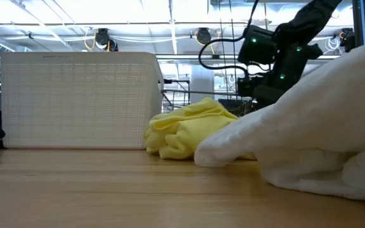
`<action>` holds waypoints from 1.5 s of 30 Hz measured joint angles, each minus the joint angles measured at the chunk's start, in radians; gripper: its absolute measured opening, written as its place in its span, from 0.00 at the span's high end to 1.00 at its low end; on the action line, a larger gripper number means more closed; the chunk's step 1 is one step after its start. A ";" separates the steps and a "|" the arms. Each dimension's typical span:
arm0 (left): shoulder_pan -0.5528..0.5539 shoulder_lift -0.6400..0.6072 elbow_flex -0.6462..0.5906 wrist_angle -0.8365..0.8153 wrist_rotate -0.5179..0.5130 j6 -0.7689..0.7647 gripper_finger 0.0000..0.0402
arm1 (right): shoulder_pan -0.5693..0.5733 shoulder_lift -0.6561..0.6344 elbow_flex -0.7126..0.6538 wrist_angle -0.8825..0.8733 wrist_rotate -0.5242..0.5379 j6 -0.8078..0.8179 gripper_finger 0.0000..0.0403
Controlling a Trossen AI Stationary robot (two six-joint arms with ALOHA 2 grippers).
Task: Pick & Place Cloths
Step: Put the yellow sweater into the white bin, then adjust the wire basket
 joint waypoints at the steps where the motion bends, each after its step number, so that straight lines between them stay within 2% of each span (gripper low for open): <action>1: 0.000 0.000 0.000 0.000 0.000 0.000 0.40 | 0.005 0.016 0.000 0.010 -0.001 0.007 0.36; 7: 0.000 0.000 0.000 0.000 0.005 -0.001 0.40 | 0.032 0.055 -0.002 0.046 0.000 0.059 0.39; 11: 0.000 0.000 0.000 0.000 0.005 -0.001 0.40 | 0.042 0.055 -0.003 0.024 0.002 0.098 0.47; 19: 0.000 0.000 0.000 0.000 0.006 -0.001 0.40 | 0.078 0.030 -0.003 0.020 0.043 0.092 0.77; 23: 0.000 0.000 0.000 -0.001 0.006 -0.001 0.40 | 0.079 -0.023 -0.007 0.004 0.033 0.076 0.94; 25: 0.000 0.000 0.000 -0.001 0.006 0.003 0.40 | 0.078 -0.056 -0.010 -0.002 0.033 0.067 0.98; 39: 0.000 0.000 -0.001 -0.001 0.000 0.016 0.40 | 0.102 -0.277 -0.007 -0.045 0.059 0.089 1.00; 45: 0.000 0.000 -0.001 0.000 -0.002 0.017 0.40 | 0.195 -0.344 -0.007 -0.039 0.030 -0.011 1.00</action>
